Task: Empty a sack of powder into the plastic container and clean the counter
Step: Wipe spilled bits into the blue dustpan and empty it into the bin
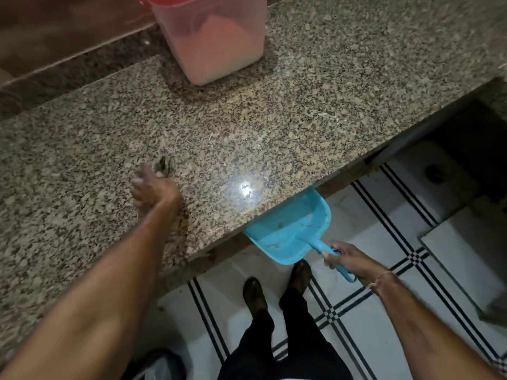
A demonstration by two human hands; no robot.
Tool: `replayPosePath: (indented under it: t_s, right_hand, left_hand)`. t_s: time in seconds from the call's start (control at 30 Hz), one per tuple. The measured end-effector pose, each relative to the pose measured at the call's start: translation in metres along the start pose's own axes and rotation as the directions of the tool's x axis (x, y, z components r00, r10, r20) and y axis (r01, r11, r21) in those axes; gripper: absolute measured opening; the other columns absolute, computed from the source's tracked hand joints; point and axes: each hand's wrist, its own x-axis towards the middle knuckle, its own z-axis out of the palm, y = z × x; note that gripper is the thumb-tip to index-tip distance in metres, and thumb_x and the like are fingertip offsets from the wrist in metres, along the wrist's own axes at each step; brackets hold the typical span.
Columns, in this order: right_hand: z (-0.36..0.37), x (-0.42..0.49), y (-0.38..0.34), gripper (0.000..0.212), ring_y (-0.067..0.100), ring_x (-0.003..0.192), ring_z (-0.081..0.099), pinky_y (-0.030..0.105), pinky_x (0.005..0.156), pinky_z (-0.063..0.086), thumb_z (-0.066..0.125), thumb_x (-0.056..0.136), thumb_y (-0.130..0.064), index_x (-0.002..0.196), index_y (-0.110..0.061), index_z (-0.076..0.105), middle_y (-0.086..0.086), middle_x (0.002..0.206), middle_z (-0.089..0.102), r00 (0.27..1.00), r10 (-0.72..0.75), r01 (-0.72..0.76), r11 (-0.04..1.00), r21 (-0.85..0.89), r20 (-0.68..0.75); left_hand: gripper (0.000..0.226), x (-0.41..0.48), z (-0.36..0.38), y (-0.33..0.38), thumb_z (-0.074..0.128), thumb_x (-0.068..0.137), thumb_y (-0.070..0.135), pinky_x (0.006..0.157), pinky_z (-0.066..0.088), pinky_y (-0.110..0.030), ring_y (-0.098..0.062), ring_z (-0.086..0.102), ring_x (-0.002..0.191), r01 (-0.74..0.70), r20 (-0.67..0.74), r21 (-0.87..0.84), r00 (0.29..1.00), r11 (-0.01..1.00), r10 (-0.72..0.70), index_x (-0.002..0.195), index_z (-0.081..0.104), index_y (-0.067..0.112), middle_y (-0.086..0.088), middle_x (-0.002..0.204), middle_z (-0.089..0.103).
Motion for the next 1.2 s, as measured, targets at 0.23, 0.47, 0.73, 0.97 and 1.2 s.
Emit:
replayPosePath:
  t_s: [0.23, 0.47, 0.73, 0.97, 1.2]
  right_hand:
    - [-0.006, 0.009, 0.008, 0.006, 0.012, 0.081, 0.06, 0.027, 0.077, 0.046, 0.066, 0.099, -0.025, 0.097, -0.021, 0.069, -0.002, 0.084, 0.067, 0.999, 0.006, -0.006, 1.0, 0.012, 0.05]
    - [-0.03, 0.017, 0.022, 0.006, 0.009, 0.079, 0.06, 0.027, 0.083, 0.048, 0.068, 0.098, -0.027, 0.098, -0.021, 0.07, -0.007, 0.081, 0.067, 0.998, 0.009, -0.012, 0.999, 0.045, 0.064]
    - [-0.056, 0.02, 0.024, 0.012, 0.006, 0.073, 0.057, 0.028, 0.081, 0.044, 0.067, 0.098, -0.029, 0.092, -0.019, 0.068, -0.008, 0.074, 0.061, 0.993, -0.002, 0.004, 1.0, -0.012, 0.114]
    - [-0.08, 0.027, 0.023, 0.027, 0.012, 0.082, 0.056, 0.029, 0.08, 0.044, 0.069, 0.095, -0.03, 0.105, -0.005, 0.067, -0.002, 0.084, 0.059, 0.985, -0.057, 0.054, 0.998, 0.026, 0.163]
    - [-0.088, 0.029, 0.022, 0.029, 0.008, 0.077, 0.054, 0.02, 0.075, 0.044, 0.068, 0.09, -0.036, 0.1, -0.009, 0.068, -0.004, 0.08, 0.058, 0.983, -0.056, 0.052, 0.998, 0.028, 0.175]
  left_hand:
    - [0.023, -0.101, 0.05, 0.054, 0.038, 0.107, 0.035, 0.096, 0.044, -0.044, -0.02, 0.054, 0.105, -0.457, 0.175, -0.258, 0.845, 0.851, 0.506, 0.124, 0.051, 0.04, -0.004, 0.117, 0.053]
    - [0.026, 0.019, 0.031, 0.094, 0.047, 0.103, 0.037, 0.088, 0.052, -0.033, -0.021, 0.059, 0.11, -0.19, 0.07, -0.275, 0.974, 0.943, 0.217, 0.125, 0.057, 0.045, -0.005, 0.13, 0.058]
    - [0.027, -0.136, 0.068, 0.097, 0.044, 0.107, 0.043, 0.109, 0.038, -0.055, -0.017, 0.056, 0.116, -0.708, 0.284, -0.362, 0.535, 0.606, 0.796, 0.122, 0.066, 0.044, 0.006, 0.122, 0.062]
    - [0.024, -0.039, 0.057, 0.157, 0.04, 0.108, 0.041, 0.094, 0.051, -0.048, -0.029, 0.058, 0.113, -0.439, 0.151, -0.305, 0.854, 0.845, 0.498, 0.117, 0.061, 0.04, -0.005, 0.121, 0.059]
    - [0.027, -0.148, 0.089, 0.148, 0.04, 0.108, 0.041, 0.104, 0.037, -0.048, -0.016, 0.05, 0.11, -0.764, 0.332, -0.294, 0.483, 0.575, 0.811, 0.123, 0.062, 0.043, 0.009, 0.116, 0.058]
